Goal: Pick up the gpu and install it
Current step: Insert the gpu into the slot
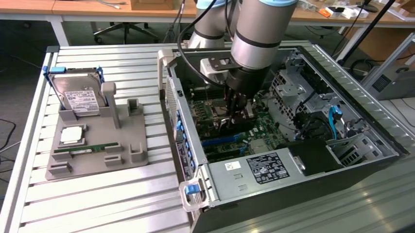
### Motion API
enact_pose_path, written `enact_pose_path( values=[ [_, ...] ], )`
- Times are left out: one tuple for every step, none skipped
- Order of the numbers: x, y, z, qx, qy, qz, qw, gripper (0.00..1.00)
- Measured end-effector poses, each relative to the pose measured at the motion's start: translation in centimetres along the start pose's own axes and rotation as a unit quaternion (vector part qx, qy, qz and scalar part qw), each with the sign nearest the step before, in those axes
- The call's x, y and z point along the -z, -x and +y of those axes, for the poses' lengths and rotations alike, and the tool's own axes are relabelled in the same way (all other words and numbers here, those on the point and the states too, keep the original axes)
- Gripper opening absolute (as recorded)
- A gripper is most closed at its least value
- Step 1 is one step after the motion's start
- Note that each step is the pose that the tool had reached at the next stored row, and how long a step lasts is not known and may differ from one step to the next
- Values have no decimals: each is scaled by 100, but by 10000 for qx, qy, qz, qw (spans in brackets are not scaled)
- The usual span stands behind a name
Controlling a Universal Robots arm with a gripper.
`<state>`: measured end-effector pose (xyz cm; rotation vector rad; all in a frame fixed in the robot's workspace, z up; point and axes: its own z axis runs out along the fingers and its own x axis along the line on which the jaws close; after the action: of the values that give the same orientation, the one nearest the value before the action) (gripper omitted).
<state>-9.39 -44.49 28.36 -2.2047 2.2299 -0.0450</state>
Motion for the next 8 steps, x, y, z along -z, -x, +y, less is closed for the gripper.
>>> enact_pose_path(
  values=[
    [-1,0,0,0,0,-23,10000,27],
    [-1,0,0,-1,0,-43,10000,27],
    [-1,0,0,-1,1,-69,10000,27],
    [-1,0,0,-2,0,-74,10000,27],
    [-1,-1,0,-2,0,-75,10000,27],
    [-1,-3,0,-2,0,-75,10000,27],
    [-1,-19,-1,-1,0,-75,10000,27],
    [-1,-27,0,-1,1,-74,10000,27]
  ],
)
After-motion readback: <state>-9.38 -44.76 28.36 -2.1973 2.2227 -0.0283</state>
